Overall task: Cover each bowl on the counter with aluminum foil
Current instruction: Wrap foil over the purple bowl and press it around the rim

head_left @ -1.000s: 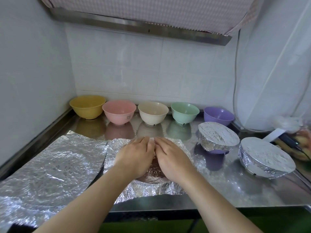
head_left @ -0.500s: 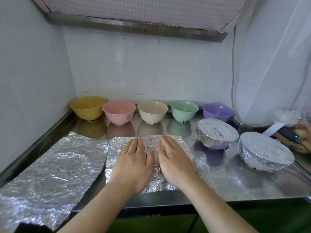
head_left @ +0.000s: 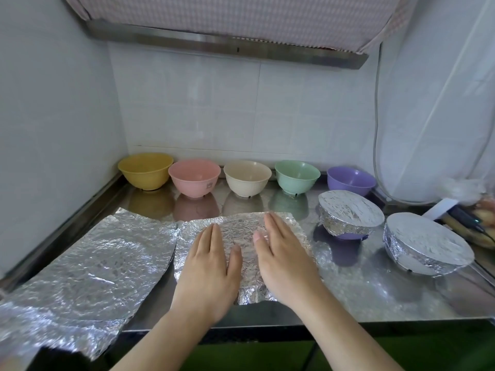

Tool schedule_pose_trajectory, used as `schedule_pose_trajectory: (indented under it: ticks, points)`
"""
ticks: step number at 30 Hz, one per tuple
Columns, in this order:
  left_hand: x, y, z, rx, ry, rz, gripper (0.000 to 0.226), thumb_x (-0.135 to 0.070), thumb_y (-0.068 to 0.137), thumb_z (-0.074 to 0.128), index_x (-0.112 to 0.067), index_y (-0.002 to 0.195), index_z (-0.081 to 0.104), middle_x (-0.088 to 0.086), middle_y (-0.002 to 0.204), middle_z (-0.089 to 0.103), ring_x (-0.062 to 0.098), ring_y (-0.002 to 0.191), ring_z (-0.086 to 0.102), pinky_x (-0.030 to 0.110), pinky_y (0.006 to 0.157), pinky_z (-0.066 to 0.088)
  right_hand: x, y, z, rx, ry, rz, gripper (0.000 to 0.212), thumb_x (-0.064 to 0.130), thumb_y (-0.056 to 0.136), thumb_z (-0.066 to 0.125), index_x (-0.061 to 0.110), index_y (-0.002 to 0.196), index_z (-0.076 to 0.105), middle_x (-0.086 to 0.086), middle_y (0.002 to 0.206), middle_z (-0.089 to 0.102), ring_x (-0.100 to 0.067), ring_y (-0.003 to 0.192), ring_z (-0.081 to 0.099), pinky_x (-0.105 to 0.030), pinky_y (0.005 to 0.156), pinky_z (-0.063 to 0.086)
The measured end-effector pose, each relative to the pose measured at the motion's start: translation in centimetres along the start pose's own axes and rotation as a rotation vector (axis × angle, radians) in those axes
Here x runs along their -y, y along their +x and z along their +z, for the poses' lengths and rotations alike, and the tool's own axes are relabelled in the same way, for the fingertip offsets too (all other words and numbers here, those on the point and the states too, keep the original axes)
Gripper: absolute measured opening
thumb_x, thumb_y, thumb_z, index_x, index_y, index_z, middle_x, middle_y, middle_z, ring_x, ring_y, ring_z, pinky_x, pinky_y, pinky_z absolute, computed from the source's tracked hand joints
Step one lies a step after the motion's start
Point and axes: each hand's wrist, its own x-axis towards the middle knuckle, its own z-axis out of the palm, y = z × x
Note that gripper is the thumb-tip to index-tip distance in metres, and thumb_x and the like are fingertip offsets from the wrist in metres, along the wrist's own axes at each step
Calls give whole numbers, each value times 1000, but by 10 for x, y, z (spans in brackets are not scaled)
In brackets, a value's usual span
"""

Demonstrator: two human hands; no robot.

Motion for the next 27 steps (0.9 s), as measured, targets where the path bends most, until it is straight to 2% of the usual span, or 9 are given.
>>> schedule_pose_trajectory:
  ticks: [3,5,7,10,11,14,19,24,27]
  points:
    - [-2,-1,2,-34,-83,-33,91,-61,97,-2,-4,161,29,14,170,23,27,158,14,29,128,5,-6,-8,14,29,-33,26,70,54,110,14,19,170,3,7,178,-4,-5,161,-10,-31,132,-2]
    - [-5,0,3,-20,-42,-17,92,-58,97,-9,-5,159,34,15,170,21,28,157,13,30,128,3,-9,-10,15,2,42,73,67,51,112,20,21,170,4,9,177,-3,-5,161,-8,-27,130,-5]
    - [-10,0,1,-25,-137,-73,83,-57,99,6,-7,157,37,11,168,27,26,156,19,32,127,12,-9,-10,14,-7,87,83,67,53,112,19,22,170,5,11,177,-1,-5,161,-6,-24,128,-6]
    - [-14,0,-4,-39,-183,-87,71,-49,106,31,-4,161,29,13,167,30,25,155,22,32,127,16,-9,-9,15,28,11,43,91,68,99,-12,15,170,11,7,176,0,-13,163,-3,-34,133,3]
    - [-14,0,-4,-30,-144,-81,72,-49,106,29,-4,161,27,13,168,30,26,155,21,32,127,14,-10,-7,15,31,-17,50,89,64,100,-10,13,168,16,1,177,4,-17,163,2,-35,132,7]
    - [-9,2,-3,-1,-72,-34,87,-57,96,9,-2,162,26,15,168,27,27,157,19,31,128,8,-6,1,4,-3,1,126,66,48,113,22,15,169,18,0,177,13,-14,162,8,-33,132,8]
    - [-3,0,0,61,68,34,96,-59,94,-15,-5,161,29,16,173,11,28,159,4,28,127,-9,3,22,-1,92,-108,-54,57,41,115,21,16,165,28,2,173,26,-13,159,17,-32,131,11]
    - [-7,15,-12,97,-134,-55,69,-55,101,19,-9,146,44,7,157,39,29,149,31,38,123,27,-4,23,9,64,-231,-122,55,38,110,11,15,139,52,-1,147,49,-24,142,40,-45,120,35]
    - [-10,42,-20,110,-46,26,61,-48,96,11,-13,120,55,8,140,51,31,136,46,43,112,39,-9,31,17,53,-183,-62,63,45,105,5,17,136,53,3,141,51,-20,136,44,-44,116,39]
